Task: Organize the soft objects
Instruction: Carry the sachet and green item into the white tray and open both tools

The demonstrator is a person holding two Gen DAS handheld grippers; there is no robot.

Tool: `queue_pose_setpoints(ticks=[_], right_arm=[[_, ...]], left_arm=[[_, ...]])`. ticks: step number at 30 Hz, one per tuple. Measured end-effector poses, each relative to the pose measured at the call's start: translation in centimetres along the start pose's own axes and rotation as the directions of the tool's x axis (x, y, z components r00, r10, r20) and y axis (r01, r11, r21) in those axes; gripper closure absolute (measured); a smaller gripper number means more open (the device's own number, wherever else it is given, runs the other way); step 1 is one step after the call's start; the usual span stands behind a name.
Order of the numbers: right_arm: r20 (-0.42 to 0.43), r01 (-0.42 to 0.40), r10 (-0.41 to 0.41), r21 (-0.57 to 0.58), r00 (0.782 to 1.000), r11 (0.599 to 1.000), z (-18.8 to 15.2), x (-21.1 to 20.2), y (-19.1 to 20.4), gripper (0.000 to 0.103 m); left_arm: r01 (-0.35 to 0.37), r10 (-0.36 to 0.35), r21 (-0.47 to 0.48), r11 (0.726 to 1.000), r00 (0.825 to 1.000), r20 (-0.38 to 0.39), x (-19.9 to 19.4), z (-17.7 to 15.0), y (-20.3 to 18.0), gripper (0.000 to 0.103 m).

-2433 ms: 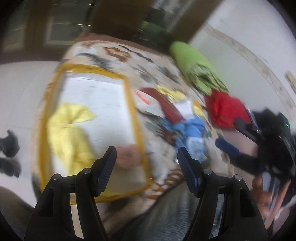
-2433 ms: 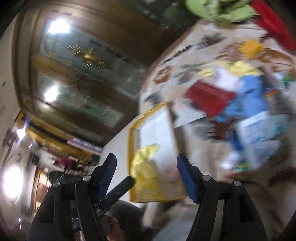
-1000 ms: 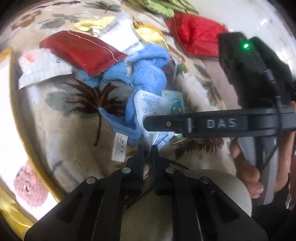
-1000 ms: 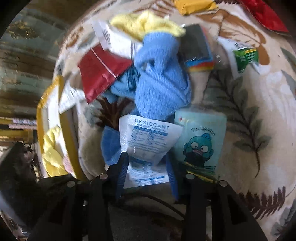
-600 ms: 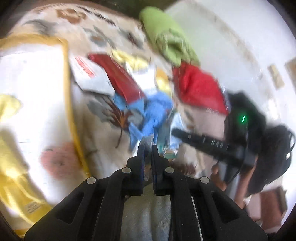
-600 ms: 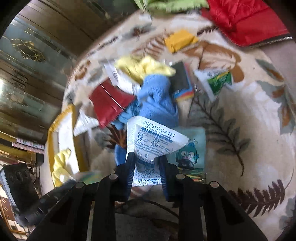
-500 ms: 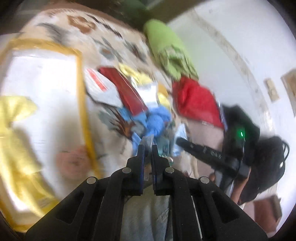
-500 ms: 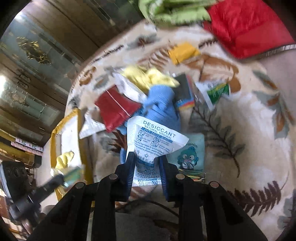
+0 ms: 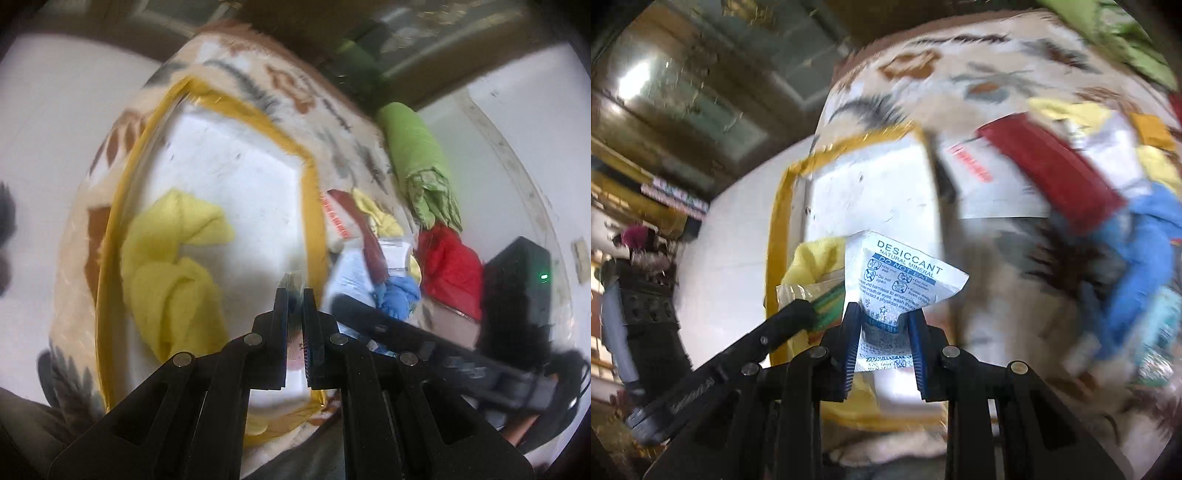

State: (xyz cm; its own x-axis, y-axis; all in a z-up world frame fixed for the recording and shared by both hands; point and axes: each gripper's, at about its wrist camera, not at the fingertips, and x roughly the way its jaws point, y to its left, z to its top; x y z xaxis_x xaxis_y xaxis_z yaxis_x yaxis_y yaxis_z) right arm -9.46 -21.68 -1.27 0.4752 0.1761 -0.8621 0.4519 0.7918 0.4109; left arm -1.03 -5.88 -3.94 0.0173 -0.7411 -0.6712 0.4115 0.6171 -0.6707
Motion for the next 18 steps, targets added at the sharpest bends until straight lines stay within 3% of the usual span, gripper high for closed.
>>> queue_pose_setpoints(ticks=[3, 5, 9, 15, 18], right_arm=[[0.000, 0.034, -0.034, -0.023, 0.999, 0.999, 0.2, 1.0, -0.1, 0.078], [-0.044, 0.034, -0.035, -0.024, 0.998, 0.999, 0.1, 1.9, -0.4, 0.078], [-0.075, 0.065, -0.068, -0.038, 0.995, 0.997, -0.2, 2.5, -0.3, 0.075], [-0.047, 0.014, -0.014, 0.009, 0.999, 1.000, -0.4, 1.3, -1.3, 0.073], [-0.022, -0.034, 0.034, 0.038, 0.999, 0.999, -0.5, 0.3, -1.8, 0.048]], left_arm=[[-0.075, 0.075, -0.016, 0.997, 0.997, -0.007, 0.8, -0.1, 0.9, 0.097], [-0.097, 0.097, -0.039, 0.995, 0.995, -0.018, 1.3, -0.2, 1.5, 0.097], [-0.170, 0.170, -0.016, 0.985, 0.985, -0.010, 1.9, -0.4, 1.2, 0.097], [-0.171, 0.170, -0.032, 0.985, 0.985, -0.037, 2.5, -0.9, 1.3, 0.097], [-0.172, 0.171, -0.039, 0.984, 0.985, -0.017, 2.1, -0.9, 1.4, 0.090]])
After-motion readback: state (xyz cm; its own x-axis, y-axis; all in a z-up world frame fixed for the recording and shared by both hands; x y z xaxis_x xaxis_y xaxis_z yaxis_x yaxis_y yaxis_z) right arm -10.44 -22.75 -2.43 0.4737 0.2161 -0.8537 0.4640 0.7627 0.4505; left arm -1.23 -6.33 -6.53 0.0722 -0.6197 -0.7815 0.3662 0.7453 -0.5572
